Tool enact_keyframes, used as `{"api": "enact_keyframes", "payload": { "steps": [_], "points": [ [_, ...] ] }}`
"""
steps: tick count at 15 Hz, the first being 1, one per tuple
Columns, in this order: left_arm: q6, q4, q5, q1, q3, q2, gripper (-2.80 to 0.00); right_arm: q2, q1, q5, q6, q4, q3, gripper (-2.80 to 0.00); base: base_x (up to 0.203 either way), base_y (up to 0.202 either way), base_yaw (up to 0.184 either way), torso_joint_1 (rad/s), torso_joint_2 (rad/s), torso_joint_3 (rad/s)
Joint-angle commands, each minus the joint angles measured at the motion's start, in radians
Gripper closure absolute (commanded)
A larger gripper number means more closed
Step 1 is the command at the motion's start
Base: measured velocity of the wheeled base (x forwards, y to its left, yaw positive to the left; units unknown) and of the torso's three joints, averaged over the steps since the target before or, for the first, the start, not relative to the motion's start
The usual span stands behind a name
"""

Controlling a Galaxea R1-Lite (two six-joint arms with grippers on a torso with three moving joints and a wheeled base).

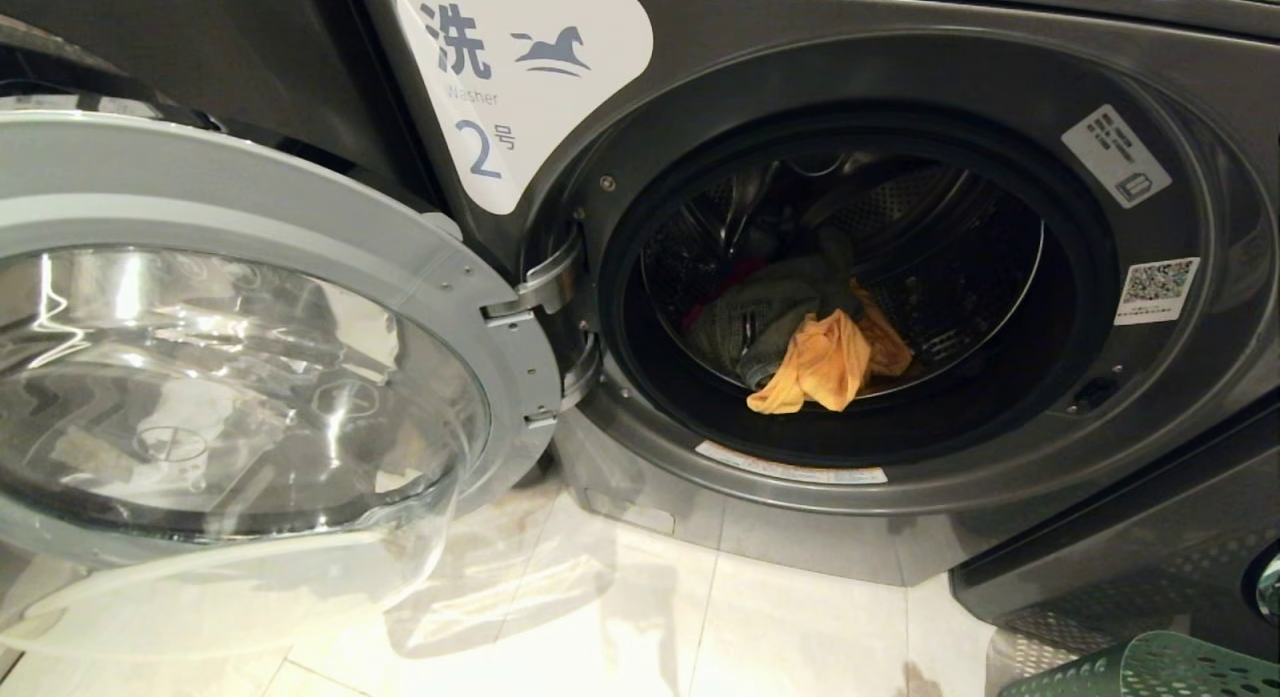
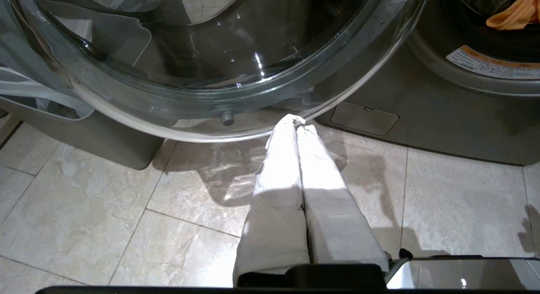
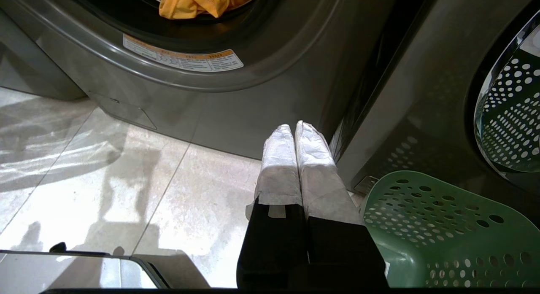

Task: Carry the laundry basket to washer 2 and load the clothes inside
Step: Close the washing machine door with the left hand

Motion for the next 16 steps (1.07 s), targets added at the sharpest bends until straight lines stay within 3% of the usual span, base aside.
{"api": "enact_keyframes", "payload": {
  "steps": [1,16],
  "points": [
    [0.0,-0.001,0.0,0.0,0.0,0.001,0.0,0.002,0.0,0.0,0.0,0.0,0.002,0.0,0.0,0.0,0.0,0.002,0.0,0.082],
    [0.0,-0.001,0.0,0.0,0.0,0.001,0.0,0.002,0.0,0.0,0.0,0.0,0.002,0.0,0.0,0.0,0.0,0.002,0.0,0.195]
  ]
}}
